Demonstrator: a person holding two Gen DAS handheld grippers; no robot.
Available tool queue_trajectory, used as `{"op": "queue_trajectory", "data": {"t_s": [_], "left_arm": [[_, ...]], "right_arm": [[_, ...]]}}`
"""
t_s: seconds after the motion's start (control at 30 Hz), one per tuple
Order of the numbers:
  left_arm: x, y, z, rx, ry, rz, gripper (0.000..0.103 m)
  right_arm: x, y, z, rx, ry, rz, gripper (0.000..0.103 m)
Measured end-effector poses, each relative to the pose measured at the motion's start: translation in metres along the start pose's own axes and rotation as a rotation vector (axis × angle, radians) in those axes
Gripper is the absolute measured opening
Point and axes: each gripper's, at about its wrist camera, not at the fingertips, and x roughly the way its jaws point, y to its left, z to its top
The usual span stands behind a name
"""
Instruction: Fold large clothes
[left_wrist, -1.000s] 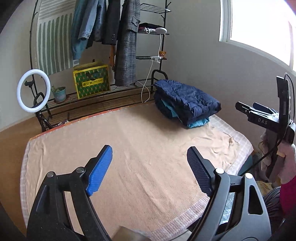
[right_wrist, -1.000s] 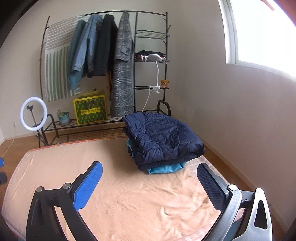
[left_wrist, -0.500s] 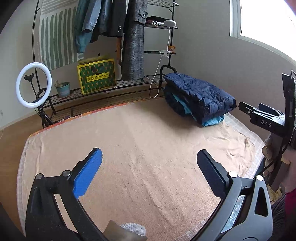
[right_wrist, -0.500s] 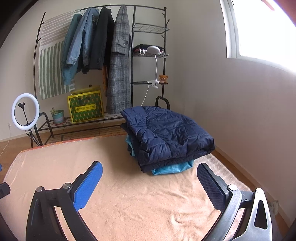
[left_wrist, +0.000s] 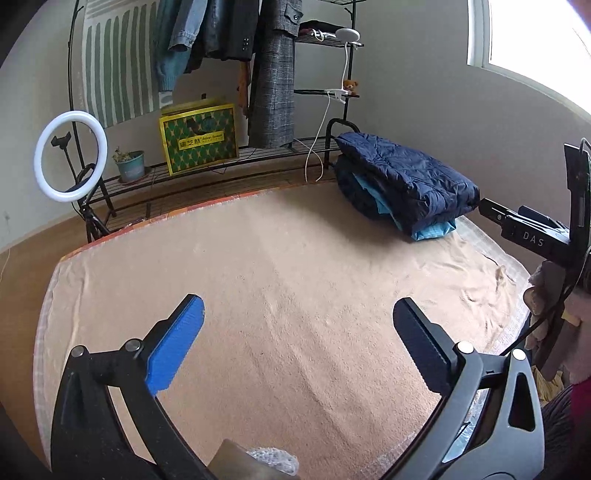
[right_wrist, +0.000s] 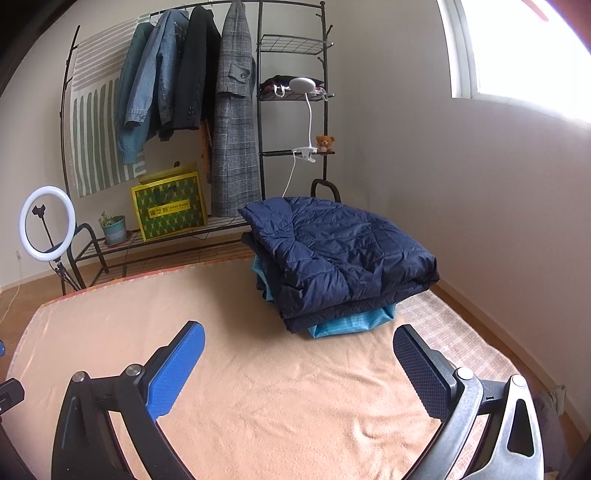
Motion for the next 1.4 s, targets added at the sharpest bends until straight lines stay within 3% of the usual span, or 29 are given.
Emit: {"op": "queue_trajectory", "data": {"t_s": [1.4], "left_arm": [[-0.0049,0.0045,0.0004,-0.009,-0.004,-0.002,0.103]], "right_arm": [[0.0031,0.0024,-0.0040,-0.019,-0.004,-0.009,0.103]]}}
